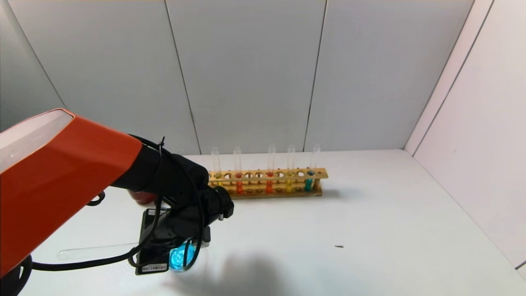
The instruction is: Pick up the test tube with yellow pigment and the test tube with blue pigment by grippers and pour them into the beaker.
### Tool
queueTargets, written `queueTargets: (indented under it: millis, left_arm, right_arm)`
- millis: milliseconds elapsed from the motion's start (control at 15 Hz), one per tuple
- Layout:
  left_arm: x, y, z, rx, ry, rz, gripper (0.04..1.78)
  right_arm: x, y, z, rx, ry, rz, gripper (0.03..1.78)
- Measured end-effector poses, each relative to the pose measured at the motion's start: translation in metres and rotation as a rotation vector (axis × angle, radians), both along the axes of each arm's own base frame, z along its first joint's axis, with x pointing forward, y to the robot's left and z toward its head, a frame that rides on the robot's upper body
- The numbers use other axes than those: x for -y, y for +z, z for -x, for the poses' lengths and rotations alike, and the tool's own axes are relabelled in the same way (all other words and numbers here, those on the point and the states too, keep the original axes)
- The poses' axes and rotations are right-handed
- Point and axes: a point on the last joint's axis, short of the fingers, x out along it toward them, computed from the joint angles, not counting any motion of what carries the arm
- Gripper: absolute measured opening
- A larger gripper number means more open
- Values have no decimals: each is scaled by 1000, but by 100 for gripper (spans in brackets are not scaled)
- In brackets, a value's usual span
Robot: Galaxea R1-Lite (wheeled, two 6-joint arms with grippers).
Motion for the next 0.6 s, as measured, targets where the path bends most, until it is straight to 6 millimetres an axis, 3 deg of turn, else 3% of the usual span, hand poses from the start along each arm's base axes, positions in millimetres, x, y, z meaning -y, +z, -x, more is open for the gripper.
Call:
queueTargets:
  millis: [600]
  left_arm:
    - [4, -9, 0, -22, -8, -17, 33]
  right_arm:
    - [0, 0, 0, 0, 0, 0, 170]
